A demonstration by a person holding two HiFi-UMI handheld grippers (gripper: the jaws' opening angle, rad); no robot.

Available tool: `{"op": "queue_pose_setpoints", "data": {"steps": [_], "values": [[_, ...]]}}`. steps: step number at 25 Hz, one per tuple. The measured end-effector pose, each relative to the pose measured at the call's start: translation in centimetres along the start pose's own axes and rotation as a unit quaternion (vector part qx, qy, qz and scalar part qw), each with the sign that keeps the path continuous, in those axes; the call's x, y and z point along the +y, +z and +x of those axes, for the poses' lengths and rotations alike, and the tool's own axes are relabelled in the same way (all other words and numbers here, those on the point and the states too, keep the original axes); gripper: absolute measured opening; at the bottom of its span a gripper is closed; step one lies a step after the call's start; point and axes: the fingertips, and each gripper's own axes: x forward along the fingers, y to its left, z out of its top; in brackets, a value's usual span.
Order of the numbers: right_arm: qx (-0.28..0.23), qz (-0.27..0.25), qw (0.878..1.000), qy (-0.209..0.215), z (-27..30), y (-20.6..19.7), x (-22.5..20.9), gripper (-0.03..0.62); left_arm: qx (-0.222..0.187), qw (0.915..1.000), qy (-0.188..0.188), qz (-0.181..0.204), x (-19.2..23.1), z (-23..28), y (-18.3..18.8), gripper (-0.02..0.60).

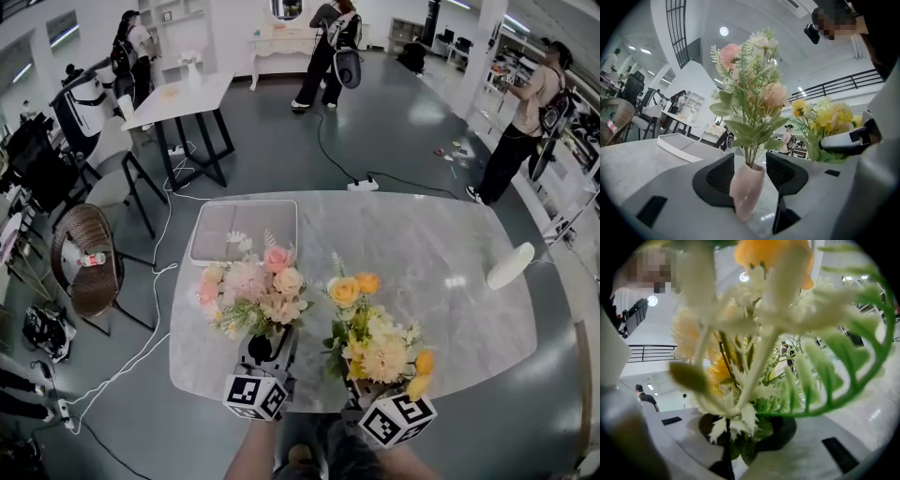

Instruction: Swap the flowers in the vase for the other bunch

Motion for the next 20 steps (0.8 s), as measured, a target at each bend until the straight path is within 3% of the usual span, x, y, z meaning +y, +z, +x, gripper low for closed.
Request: {"op": "queue_pose_setpoints", "data": {"steps": [14, 20], "values": [[0.006, 0.012, 1.0, 0.009, -0.1, -0.6, -0.9, 0.091, -0.002, 0.9994, -0.029, 0.02, -0.5, 1.8, 0.8, 0.202], [0.003, 0.014, 1.0, 0.012, -0.2, -0.6, -1.0, 0.091, -0.007, 0.9993, -0.024, 0.029, -0.6, 1.7, 1.1, 0.15]]}}
